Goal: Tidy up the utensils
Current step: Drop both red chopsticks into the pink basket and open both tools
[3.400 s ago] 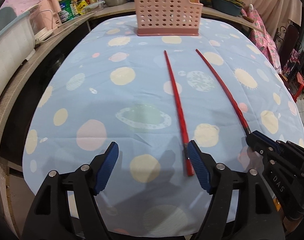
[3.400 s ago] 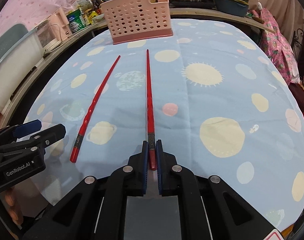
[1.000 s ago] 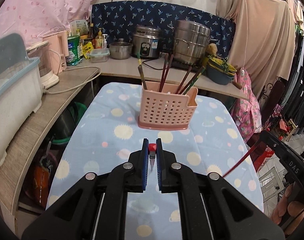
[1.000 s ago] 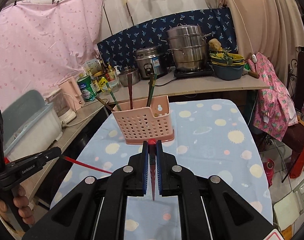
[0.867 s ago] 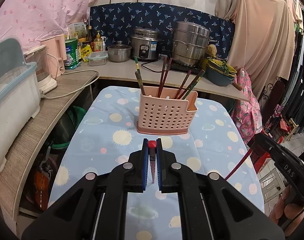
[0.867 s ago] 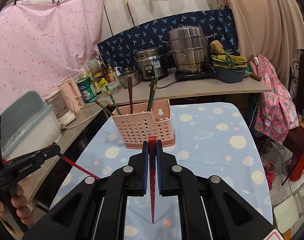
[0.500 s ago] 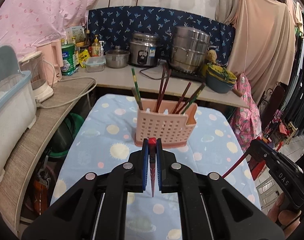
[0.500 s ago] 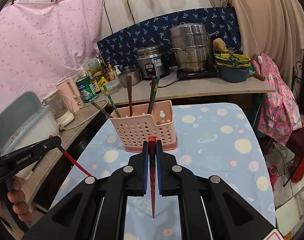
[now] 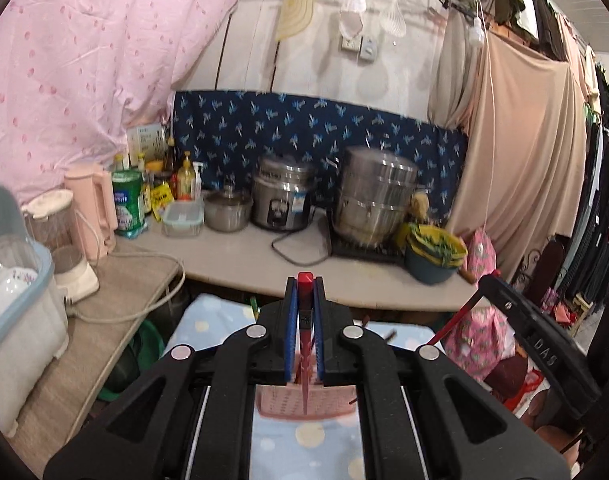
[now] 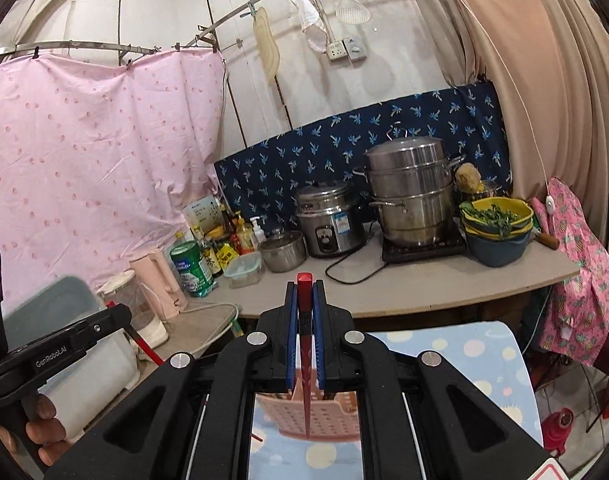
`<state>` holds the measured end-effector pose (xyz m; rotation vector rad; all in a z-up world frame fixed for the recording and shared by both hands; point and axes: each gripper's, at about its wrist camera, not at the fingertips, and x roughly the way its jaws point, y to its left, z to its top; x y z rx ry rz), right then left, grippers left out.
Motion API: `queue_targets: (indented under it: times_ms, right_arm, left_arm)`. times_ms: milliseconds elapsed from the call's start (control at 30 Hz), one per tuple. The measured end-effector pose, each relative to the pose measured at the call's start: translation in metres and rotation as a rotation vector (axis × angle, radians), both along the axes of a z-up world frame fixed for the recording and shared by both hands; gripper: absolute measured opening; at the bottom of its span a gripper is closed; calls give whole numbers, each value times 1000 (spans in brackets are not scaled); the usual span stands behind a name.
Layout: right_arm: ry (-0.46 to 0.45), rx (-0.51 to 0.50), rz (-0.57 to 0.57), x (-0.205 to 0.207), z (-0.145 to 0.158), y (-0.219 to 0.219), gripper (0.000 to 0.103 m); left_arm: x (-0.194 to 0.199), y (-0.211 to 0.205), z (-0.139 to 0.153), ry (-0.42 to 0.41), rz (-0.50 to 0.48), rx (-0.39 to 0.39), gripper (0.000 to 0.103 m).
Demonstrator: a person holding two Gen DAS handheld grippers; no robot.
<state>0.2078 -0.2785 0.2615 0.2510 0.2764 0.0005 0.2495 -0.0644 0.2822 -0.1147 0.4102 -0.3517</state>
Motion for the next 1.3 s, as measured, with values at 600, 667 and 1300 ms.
queue_targets:
  times_ms: [600, 667, 1300]
  right_arm:
    - [155, -15, -15, 107, -67, 1, 7]
    - [175, -22, -16, 111, -76, 2, 7]
    - [181, -54, -16, 81, -77, 11, 42]
  left_arm:
    - [87, -14, -61, 103, 64, 31, 7]
    - [90, -15, -68, 115, 65, 39, 7]
    - [62, -19, -75, 101, 126, 118, 48]
